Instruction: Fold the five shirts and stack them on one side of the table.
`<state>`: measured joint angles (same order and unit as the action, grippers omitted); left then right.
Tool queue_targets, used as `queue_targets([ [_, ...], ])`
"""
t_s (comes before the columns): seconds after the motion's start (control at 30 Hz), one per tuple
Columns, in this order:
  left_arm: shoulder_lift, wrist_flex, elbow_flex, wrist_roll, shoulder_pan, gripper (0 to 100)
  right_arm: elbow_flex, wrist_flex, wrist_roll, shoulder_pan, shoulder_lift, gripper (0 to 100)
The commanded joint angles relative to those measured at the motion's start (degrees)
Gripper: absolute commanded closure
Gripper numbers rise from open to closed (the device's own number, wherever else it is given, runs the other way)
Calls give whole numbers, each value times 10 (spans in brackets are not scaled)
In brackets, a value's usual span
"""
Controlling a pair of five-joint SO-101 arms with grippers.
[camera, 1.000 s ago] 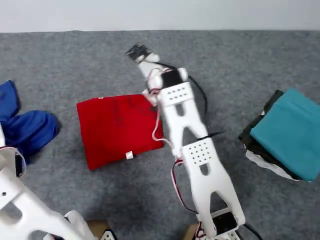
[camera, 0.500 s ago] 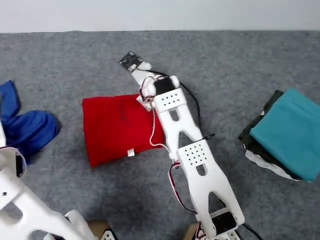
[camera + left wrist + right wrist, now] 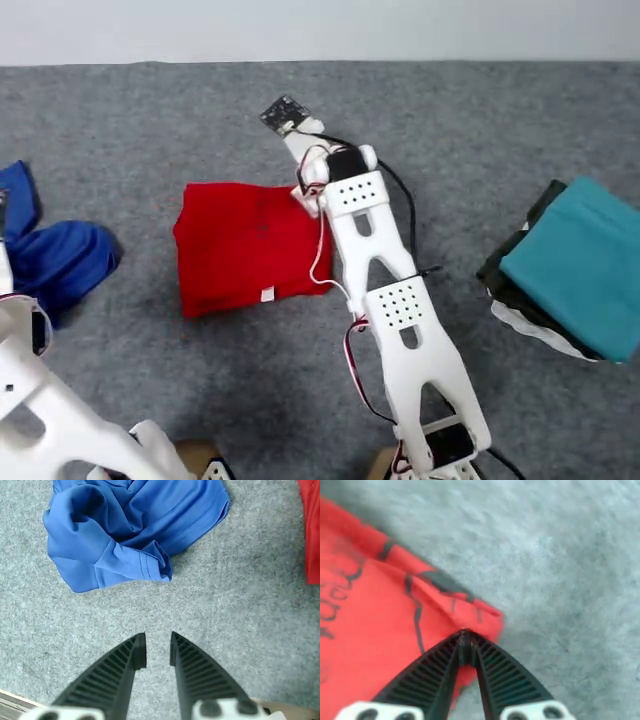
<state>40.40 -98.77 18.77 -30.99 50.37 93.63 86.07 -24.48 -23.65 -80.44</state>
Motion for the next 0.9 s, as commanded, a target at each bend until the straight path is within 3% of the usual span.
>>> queue_targets([
  [0.0,11,8,1,-6,1,912,27,34,-3,-34,74,984],
  [0.13,11,6,0,-6,1,912,27,93,3,-58,120,986],
  [0.27,11,6,0,-6,1,912,23,172,53,-73,166,986],
  [0.37,11,6,0,-6,1,912,-21,171,92,-61,205,988],
  [0.57,11,5,-1,-6,1,912,-253,171,105,-55,344,988],
  [0.7,11,5,-1,-6,1,912,-428,167,154,-57,457,988],
  [0.87,11,6,0,-6,0,912,-532,152,186,-60,462,988],
])
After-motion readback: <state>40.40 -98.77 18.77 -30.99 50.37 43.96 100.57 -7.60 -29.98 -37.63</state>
